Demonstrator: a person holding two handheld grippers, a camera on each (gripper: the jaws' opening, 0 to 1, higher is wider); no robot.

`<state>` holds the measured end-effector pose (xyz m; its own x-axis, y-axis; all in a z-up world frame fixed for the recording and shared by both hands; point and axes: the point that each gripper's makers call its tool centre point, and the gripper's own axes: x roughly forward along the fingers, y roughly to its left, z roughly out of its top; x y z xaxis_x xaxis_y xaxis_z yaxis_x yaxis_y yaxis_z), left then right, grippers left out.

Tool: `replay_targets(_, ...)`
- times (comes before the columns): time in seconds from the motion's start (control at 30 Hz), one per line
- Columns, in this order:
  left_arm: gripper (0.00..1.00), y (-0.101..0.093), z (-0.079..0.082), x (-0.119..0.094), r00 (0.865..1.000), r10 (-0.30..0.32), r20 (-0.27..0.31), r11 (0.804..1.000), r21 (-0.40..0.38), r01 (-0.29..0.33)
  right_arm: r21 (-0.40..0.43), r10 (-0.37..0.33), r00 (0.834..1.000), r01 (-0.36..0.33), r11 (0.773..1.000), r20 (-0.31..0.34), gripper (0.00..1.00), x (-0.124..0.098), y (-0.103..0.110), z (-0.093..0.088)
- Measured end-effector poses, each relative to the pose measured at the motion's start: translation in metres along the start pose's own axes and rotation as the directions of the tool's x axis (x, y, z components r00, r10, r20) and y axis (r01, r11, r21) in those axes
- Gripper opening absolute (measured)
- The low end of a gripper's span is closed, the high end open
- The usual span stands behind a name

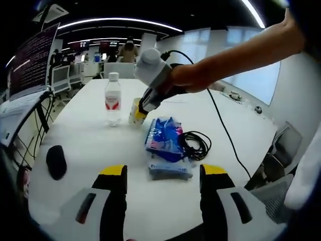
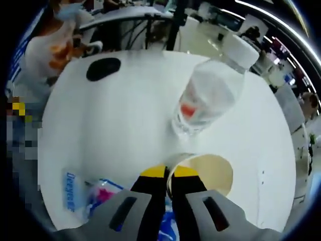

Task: Arrange the tabletop items into an orderly group along one side of the table until the central work area is clear of visible clutter.

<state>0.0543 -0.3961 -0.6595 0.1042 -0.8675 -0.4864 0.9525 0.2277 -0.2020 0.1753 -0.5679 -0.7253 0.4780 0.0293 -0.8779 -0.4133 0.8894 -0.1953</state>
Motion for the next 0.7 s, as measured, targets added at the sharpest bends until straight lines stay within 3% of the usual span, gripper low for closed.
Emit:
replay_targets(0.3,0.58,0.009,0.001,0.0,1.0,0.013,0.006,1.0,-0.014,-0.013,-0.027,-0.017,0.999,0.016,1.0,-0.037,0.0,0.01,-0.014,0.008)
replay_targets(0.53,0.59,0.014,0.003,-0.001,1.0,0.025,0.012,0.999,-0.026,-0.025,-0.026,-0.026,0.999,0.026,0.999,-0.024,0.02,0.012,-0.024,0.016)
replay_targets(0.7,0.59,0.015,0.004,0.001,1.0,0.022,0.011,0.999,-0.028,-0.021,0.018,-0.024,1.0,0.024,1.0,0.013,0.09,0.01,-0.028,0.02)
